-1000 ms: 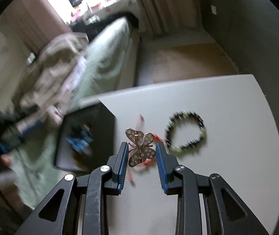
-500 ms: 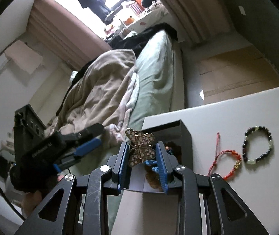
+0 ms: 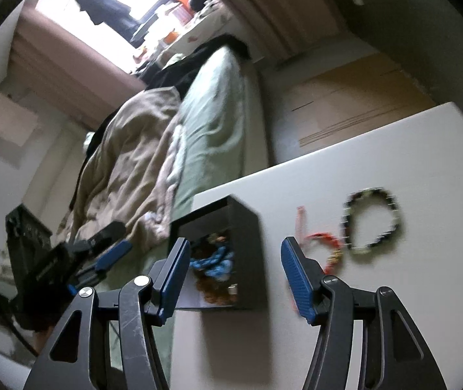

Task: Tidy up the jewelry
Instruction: 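Carry the butterfly pendant into the box and open the right gripper, then close the left gripper on the red string bracelet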

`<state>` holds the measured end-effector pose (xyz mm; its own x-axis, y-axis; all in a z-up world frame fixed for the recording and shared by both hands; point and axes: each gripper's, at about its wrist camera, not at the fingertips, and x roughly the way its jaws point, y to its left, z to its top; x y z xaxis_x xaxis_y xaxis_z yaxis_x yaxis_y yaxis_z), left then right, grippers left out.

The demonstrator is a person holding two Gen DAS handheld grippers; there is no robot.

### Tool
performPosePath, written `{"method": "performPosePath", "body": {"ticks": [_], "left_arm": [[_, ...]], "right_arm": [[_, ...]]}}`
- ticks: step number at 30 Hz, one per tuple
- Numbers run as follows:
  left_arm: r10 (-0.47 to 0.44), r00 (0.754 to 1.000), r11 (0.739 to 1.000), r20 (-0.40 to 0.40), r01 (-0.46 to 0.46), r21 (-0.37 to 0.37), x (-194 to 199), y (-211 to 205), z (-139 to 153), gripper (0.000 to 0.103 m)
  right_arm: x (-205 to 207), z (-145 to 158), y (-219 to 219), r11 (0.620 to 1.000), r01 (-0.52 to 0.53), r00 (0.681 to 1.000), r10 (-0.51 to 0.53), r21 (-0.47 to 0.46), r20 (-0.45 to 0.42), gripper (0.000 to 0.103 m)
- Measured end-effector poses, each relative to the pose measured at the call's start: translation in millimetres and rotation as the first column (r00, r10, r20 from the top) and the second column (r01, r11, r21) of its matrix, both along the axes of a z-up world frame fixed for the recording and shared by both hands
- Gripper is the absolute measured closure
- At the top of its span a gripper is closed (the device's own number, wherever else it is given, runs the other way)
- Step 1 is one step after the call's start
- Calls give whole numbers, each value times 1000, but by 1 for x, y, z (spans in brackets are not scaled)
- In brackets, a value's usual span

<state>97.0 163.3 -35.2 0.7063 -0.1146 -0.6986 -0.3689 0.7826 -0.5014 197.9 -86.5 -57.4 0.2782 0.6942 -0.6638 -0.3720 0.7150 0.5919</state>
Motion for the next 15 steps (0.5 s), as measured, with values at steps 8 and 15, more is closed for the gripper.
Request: {"method": "performPosePath", "body": {"ticks": [8,15], "left_arm": [[-106,994,993,-10,107,46,19,-46,-3,35],[-200,980,976,-23,201,82,37,-88,-6,35]], "right_arm": [[10,3,-42,995,89,996,-89,-50,-4,44],[17,-2,-71,984,154,987,-157,-86,-26,44]]}}
